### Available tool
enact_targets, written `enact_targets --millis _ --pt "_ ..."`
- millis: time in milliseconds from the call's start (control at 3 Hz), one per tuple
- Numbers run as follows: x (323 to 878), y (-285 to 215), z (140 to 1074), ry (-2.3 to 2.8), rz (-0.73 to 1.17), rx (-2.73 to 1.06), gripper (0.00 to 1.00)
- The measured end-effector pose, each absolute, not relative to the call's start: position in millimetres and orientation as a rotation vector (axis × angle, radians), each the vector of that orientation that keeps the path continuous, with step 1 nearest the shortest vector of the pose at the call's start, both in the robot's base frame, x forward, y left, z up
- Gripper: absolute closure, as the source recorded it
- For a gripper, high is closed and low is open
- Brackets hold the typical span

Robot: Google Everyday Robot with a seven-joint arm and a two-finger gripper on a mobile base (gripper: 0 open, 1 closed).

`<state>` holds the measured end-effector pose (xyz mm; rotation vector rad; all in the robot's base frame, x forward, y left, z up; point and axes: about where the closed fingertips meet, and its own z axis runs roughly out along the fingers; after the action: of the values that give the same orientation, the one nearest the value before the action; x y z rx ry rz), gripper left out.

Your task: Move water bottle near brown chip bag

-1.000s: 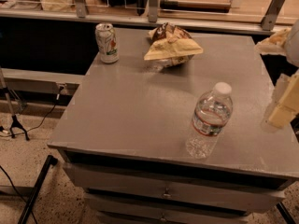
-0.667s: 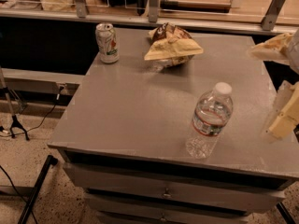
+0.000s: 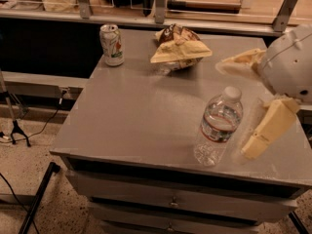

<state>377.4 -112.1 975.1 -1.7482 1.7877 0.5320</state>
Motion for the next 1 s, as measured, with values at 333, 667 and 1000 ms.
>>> enact_targets --millis 333,667,1000 --pt "378.9 -114.3 974.5 1.791 0.526 -1.741 0.0" --pt "385.9 -133.2 977.0 1.779 0.562 -1.692 0.0" --pt "386.0 -133.4 976.8 1.779 0.564 -1.691 0.0"
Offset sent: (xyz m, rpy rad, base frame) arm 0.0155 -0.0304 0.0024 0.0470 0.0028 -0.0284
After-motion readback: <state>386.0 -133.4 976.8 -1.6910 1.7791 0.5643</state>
